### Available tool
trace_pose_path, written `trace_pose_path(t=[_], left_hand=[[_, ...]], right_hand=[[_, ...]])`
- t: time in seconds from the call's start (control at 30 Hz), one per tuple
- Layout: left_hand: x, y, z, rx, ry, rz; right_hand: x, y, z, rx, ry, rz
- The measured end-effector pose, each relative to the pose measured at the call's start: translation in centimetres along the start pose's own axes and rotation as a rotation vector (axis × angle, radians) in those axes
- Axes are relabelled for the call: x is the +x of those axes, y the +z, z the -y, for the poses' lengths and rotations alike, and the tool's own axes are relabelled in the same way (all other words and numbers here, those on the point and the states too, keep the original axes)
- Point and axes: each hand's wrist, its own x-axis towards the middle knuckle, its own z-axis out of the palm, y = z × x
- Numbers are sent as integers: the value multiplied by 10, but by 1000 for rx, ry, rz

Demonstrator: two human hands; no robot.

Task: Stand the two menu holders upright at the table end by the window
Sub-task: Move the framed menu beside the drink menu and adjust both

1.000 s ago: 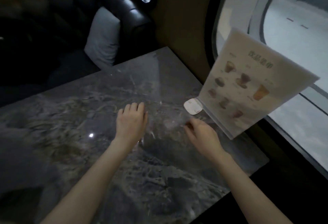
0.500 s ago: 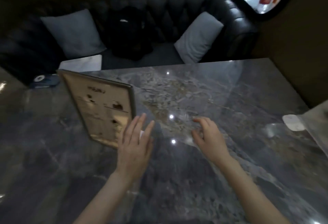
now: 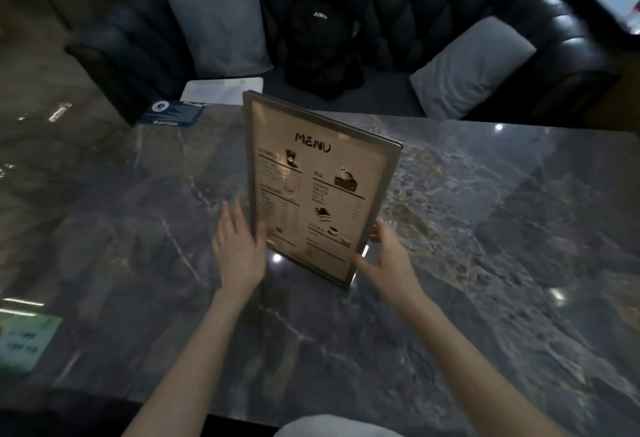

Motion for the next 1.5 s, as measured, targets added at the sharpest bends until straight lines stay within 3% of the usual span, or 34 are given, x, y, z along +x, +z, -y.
trace_pose_path(t=[0.17, 0.37, 0.57, 0.7, 0.97, 1.27, 1.5], left_hand=[[32, 6, 4, -360, -117, 107], [59, 8, 0, -821, -186, 194], [63, 10, 0, -979, -181, 219], [68, 12, 10, -1231, -252, 322], [74, 12, 1, -1301, -398, 319], [64, 11, -6, -1346, -372, 365], [72, 8, -47, -1263, -440, 425]], right_hand=[[9, 10, 7, 123, 83, 57], [16, 15, 0, 141, 103, -1], [18, 12, -4, 119, 57, 4], [20, 8, -4, 135, 59, 28], [32, -33, 29, 239, -70, 71], [39, -48, 34, 349, 25, 107], [38, -86, 31, 405, 51, 108]])
